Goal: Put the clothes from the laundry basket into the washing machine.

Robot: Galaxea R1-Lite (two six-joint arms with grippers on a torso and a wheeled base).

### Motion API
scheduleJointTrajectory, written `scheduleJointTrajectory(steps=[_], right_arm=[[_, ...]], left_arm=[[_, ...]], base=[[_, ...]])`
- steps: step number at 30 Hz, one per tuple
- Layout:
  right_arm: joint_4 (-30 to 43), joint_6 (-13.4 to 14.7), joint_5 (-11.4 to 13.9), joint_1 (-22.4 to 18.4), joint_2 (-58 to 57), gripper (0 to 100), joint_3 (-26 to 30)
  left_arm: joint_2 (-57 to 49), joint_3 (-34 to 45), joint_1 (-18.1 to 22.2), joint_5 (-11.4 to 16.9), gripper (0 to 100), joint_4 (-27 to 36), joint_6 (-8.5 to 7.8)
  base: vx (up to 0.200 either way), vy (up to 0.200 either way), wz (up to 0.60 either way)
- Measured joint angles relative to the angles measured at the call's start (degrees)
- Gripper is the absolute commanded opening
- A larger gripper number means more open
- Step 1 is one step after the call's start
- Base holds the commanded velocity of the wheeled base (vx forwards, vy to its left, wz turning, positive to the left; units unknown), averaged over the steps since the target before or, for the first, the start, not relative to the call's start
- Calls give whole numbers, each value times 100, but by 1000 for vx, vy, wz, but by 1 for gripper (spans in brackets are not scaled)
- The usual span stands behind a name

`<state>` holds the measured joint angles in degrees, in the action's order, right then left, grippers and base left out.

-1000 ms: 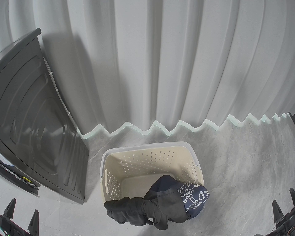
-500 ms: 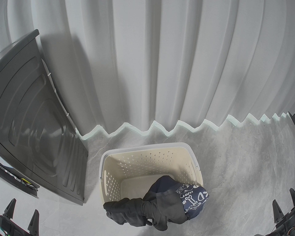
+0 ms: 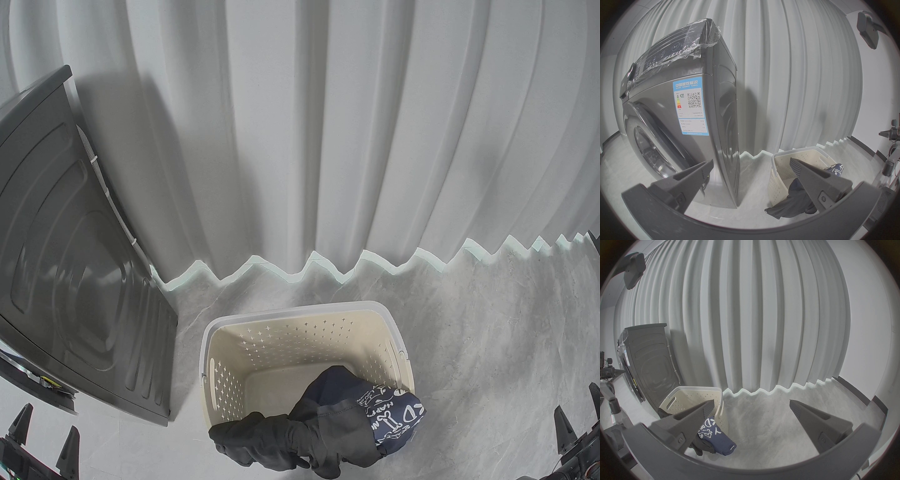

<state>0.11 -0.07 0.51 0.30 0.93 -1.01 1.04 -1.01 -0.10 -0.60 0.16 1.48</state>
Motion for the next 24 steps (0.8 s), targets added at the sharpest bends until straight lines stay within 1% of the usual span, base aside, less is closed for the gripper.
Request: scheduleJointTrajectory(steps=[4, 6, 22, 24], right_arm=[[2, 2, -5, 0, 0, 100, 0], [5, 2, -7, 2, 0, 100, 0], [7, 0, -20, 2, 0, 100, 0], [7, 0, -18, 2, 0, 100, 0]], left_arm=[[0, 0, 0, 2, 100, -2, -4], [0, 0, 0, 0, 100, -2, -4], [0, 0, 0, 0, 100, -2, -9], [0, 0, 0, 0, 100, 0, -6]], base=[[0, 0, 0], [0, -200, 0], [0, 0, 0], [200, 0, 0]])
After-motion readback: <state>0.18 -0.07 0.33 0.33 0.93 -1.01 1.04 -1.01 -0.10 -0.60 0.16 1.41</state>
